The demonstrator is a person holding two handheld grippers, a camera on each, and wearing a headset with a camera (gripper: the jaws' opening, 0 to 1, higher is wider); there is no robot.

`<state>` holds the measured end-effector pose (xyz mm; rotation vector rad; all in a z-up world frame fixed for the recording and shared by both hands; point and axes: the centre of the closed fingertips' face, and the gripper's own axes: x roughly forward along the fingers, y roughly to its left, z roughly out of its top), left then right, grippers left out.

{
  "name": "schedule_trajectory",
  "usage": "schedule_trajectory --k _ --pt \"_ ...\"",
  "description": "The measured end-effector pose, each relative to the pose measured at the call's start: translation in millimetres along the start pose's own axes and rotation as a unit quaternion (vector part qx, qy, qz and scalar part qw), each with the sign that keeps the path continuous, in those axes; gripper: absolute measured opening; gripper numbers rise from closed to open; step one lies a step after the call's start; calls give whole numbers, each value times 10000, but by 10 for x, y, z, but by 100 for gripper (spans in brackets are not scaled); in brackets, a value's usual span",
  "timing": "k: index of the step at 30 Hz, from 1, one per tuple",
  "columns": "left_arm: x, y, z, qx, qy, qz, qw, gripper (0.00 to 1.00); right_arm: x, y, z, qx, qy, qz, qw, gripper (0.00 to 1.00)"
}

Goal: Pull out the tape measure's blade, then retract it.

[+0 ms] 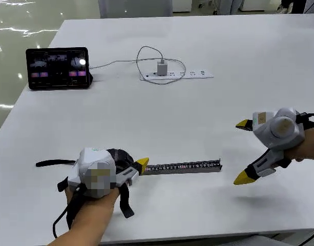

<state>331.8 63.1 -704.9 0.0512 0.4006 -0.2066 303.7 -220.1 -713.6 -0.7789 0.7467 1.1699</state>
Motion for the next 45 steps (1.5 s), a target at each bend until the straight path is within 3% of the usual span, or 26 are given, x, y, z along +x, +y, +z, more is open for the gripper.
schedule_trajectory --k 3,8,11,13,16,19,21,28,33,43,45 --pt "0 50 -30 -293 51 28 9996 99 103 -2 8 7 38 114 9999 99" --pt "-2 109 -47 -363 96 108 9992 99 213 -7 3 -78 141 238 9996 91" --pt "1 109 -56 -289 118 105 9995 99 261 7 -1 -39 195 347 9992 92" --pt "6 89 -79 -261 167 57 9995 99 281 32 22 -239 184 428 9986 86" --pt "1 67 -85 -130 193 21 9997 99 314 38 -67 -331 454 545 9969 78" --pt "-6 65 -65 -259 148 -7 9996 99 344 85 -111 -390 623 691 9949 62" --pt "-6 82 -74 -141 162 33 9998 99 361 108 -122 -371 618 752 9946 60" --pt "0 69 -81 -154 151 2 9998 99 379 100 -87 -344 564 852 9942 52" --pt "9 23 -76 -65 104 -81 9999 97 400 174 -69 -318 547 1067 9923 37" --pt "7 53 -73 -138 101 -28 9998 95 410 181 -60 -401 565 1081 9917 22" --pt "9 58 -45 -96 5 -34 9999 93 416 195 -58 -484 575 1059 9915 19"
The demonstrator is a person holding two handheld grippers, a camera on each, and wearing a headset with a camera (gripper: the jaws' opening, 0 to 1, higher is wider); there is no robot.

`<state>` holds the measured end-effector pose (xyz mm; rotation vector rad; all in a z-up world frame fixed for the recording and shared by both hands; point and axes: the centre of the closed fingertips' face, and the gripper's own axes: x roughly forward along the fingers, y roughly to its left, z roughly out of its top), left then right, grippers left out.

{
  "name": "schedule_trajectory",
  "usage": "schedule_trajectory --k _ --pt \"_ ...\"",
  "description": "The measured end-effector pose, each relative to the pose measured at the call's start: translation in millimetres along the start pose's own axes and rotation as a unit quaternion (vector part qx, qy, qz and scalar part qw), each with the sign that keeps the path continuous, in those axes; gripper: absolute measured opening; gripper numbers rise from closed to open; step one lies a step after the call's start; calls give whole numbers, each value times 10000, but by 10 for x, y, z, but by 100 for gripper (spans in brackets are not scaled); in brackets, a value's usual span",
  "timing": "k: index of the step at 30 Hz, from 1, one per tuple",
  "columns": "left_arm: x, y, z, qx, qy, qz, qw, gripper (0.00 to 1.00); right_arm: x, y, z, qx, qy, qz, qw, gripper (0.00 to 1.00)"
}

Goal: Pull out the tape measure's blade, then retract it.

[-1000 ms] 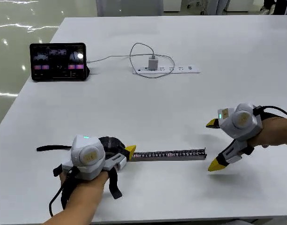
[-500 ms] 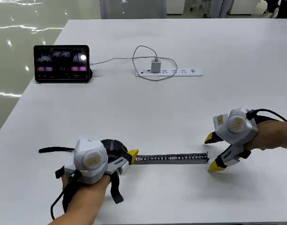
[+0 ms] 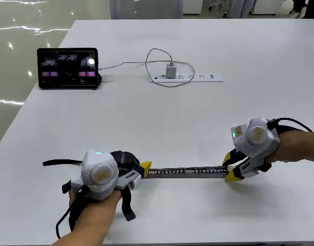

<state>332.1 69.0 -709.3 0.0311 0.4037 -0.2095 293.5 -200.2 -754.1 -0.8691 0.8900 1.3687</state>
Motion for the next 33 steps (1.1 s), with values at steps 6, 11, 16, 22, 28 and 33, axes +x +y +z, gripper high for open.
schedule_trajectory --k 6,11,16,22,28,33 --pt "0 -17 -26 -122 63 -41 9999 88 17 10 19 -1 158 -91 9998 12" --pt "-8 -16 -70 -285 163 -24 9995 84 29 16 26 -12 267 -67 9996 11" --pt "-13 -46 -82 -295 190 -64 9994 76 37 8 17 173 313 4 9994 10" --pt "-21 -58 -110 -375 337 -50 9987 67 41 25 28 213 388 -39 9990 10" --pt "-37 -46 -112 -477 404 -29 9980 66 39 11 25 268 513 -62 9983 10" --pt "-39 -51 -118 -393 395 -81 9984 64 31 14 17 287 449 -62 9986 10"
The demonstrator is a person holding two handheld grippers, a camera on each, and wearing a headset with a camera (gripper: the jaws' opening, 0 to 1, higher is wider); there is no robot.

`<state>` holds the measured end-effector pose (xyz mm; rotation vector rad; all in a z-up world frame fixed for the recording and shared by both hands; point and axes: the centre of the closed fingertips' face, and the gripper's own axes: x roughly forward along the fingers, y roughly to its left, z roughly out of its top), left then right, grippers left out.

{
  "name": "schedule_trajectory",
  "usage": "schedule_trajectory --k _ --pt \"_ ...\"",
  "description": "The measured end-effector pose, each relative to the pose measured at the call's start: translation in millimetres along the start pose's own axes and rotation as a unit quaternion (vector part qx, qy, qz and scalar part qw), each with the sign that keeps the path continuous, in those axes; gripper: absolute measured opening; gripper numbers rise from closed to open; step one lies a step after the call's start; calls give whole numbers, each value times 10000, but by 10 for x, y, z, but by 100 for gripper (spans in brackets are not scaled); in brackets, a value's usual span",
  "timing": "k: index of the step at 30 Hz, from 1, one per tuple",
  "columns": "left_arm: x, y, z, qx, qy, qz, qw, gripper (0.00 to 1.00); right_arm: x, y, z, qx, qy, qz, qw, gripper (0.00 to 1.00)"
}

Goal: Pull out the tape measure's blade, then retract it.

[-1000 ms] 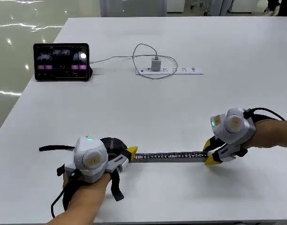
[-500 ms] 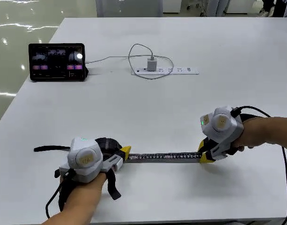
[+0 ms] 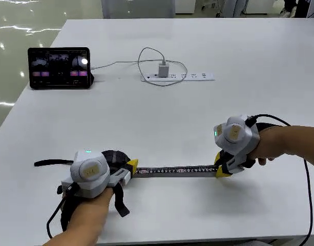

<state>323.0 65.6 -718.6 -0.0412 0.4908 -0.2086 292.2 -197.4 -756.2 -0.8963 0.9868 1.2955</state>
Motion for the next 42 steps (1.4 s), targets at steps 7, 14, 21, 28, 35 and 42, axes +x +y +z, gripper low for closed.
schedule_trajectory --k 7,14,21,28,35,42 --pt "-12 -3 -2 101 59 -9 9999 63 -1 10 22 28 -58 7 10000 10" --pt "-9 -4 -1 100 60 -16 9999 63 2 6 33 73 -54 -28 10000 10" --pt "-5 -3 2 114 55 -21 9999 64 11 -3 68 170 -62 7 9998 10" --pt "2 -4 -2 120 65 -27 9999 64 20 -3 83 257 52 -34 9997 10" --pt "-2 -6 -3 124 55 -60 9999 63 28 1 106 237 86 -51 9997 10" --pt "2 -6 -10 126 58 -56 9999 64 46 -1 124 190 145 -53 9997 11"
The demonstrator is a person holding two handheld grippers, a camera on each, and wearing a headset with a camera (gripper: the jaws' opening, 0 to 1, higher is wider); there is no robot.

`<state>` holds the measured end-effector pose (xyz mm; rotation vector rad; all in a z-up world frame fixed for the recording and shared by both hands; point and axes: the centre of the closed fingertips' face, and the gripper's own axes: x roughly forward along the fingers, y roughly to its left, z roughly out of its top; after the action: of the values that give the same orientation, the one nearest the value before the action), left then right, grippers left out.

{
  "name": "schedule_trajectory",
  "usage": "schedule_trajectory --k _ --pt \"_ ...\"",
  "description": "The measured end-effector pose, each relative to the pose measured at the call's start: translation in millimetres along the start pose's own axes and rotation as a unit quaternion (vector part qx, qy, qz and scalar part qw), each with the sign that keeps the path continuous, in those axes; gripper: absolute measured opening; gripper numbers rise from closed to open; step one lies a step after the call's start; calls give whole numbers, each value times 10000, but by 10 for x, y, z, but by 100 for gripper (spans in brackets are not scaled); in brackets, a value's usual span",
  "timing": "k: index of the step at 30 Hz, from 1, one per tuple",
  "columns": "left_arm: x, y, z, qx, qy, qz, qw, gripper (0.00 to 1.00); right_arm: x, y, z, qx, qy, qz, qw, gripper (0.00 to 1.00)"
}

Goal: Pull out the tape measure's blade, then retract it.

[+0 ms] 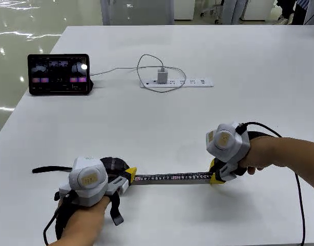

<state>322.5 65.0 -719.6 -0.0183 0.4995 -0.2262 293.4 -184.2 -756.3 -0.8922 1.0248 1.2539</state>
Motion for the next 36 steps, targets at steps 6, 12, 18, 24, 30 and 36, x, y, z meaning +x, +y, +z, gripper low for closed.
schedule_trajectory --k 6,12,18,24,30,36 --pt "5 2 -2 -2 5 4 10000 64 18 -2 19 -7 54 -6 10000 11" --pt "5 3 -5 -5 17 3 10000 64 28 1 41 125 95 -25 9999 11" --pt "3 2 -5 -2 20 4 10000 64 46 10 68 116 8 -24 9999 10" --pt "0 2 -3 12 19 6 10000 64 58 16 109 42 6 -15 10000 10" --pt "3 2 -3 15 20 2 10000 64 65 24 143 35 31 -9 10000 10" --pt "1 1 -2 16 22 -1 10000 64 74 30 182 60 15 -11 10000 10"
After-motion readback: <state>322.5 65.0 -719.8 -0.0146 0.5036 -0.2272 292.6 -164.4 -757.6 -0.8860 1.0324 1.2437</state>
